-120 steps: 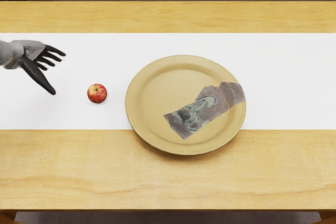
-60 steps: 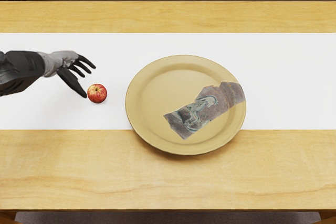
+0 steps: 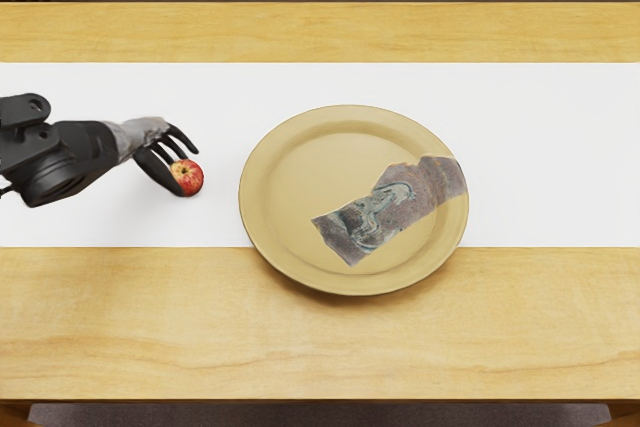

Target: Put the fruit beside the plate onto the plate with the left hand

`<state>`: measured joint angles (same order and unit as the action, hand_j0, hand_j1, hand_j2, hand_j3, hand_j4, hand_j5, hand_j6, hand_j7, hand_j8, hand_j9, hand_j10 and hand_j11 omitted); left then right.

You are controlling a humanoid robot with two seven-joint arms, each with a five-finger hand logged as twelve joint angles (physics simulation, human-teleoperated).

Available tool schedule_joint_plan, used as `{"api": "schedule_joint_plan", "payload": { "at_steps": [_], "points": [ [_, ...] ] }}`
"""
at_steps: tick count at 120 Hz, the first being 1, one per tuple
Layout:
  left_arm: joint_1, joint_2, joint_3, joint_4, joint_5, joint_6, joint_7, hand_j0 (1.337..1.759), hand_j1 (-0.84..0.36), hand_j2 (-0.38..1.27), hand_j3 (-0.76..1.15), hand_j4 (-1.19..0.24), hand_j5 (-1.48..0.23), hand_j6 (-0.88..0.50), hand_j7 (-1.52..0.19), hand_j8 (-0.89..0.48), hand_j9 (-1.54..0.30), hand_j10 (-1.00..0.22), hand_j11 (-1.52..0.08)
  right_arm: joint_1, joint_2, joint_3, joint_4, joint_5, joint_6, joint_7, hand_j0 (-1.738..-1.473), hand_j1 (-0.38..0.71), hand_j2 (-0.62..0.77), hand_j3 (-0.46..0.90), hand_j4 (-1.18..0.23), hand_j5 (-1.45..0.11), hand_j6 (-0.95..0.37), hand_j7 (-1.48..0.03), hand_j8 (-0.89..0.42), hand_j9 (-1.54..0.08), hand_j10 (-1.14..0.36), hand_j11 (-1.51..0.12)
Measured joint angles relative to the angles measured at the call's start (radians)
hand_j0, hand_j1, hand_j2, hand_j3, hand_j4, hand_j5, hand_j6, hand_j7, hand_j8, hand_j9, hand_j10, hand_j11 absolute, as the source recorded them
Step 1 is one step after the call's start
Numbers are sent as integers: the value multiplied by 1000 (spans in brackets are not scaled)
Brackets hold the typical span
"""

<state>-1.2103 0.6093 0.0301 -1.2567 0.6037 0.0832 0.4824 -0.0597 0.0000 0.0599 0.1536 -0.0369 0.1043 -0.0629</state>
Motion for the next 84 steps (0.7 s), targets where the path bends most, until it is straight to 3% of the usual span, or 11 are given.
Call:
{"api": "schedule_joint_plan", "payload": {
  "at_steps": [14,18,41,84],
  "points": [
    [-3,-29,18,9,6,16,1,1655,-260,97,0,-512,-645,-463,-654,-464,-665,-502,-664,-1,0,0,0,0,0,0,-1658,-349,0,0,0,0,0,0,0,0,0,0],
    [-5,-33,23,13,9,19,1,1654,-282,215,0,-529,-654,-475,-673,-464,-687,-511,-685,-2,0,0,0,0,0,0,-1658,-349,0,0,0,0,0,0,0,0,0,0],
    [-5,-34,40,23,5,33,3,1653,-216,223,0,-573,-715,-477,-740,-492,-755,-550,-756,-4,0,0,-1,0,0,0,-1658,-349,0,0,0,0,0,0,0,0,0,0],
    [-59,-32,43,22,-13,29,8,1656,-276,459,0,-647,-888,-435,-878,-485,-876,-653,-877,-5,0,0,3,-1,0,0,-1658,-349,0,0,0,0,0,0,0,0,0,0]
  ]
}}
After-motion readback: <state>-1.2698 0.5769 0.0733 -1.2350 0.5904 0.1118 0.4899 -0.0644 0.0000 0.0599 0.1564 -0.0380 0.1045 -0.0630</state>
